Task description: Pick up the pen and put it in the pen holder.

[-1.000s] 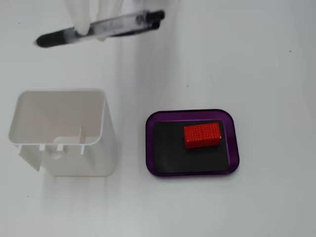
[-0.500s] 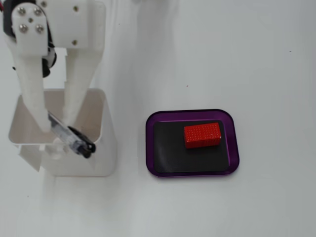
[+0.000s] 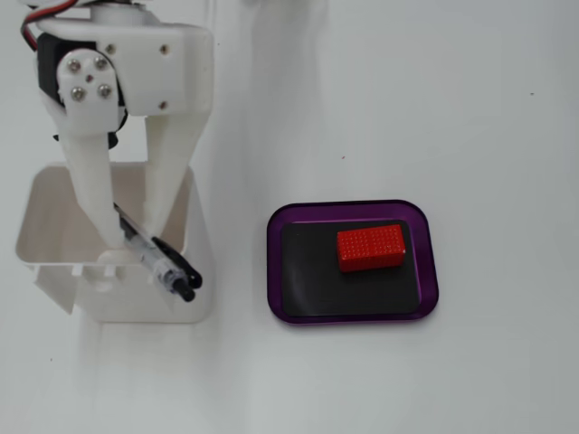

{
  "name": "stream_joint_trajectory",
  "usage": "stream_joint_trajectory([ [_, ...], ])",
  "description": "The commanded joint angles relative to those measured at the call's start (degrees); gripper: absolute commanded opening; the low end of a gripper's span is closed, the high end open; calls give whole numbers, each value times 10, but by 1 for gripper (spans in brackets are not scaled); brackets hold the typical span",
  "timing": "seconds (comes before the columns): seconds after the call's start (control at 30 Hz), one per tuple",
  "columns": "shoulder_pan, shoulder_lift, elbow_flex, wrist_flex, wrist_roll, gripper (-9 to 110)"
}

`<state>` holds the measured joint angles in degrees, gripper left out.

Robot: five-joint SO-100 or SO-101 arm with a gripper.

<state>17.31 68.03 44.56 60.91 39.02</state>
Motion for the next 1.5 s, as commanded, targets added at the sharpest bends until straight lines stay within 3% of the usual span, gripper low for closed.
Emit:
stream_joint_trajectory([
  [0.0,4,13,-29,14,-2,4],
  [0.4,1,69,-36,99,-17,13],
  [0.87,-94,418,8,318,-311,15],
  [1.27,-100,545,497,329,-319,15],
  [1.47,-95,659,747,182,-319,15],
])
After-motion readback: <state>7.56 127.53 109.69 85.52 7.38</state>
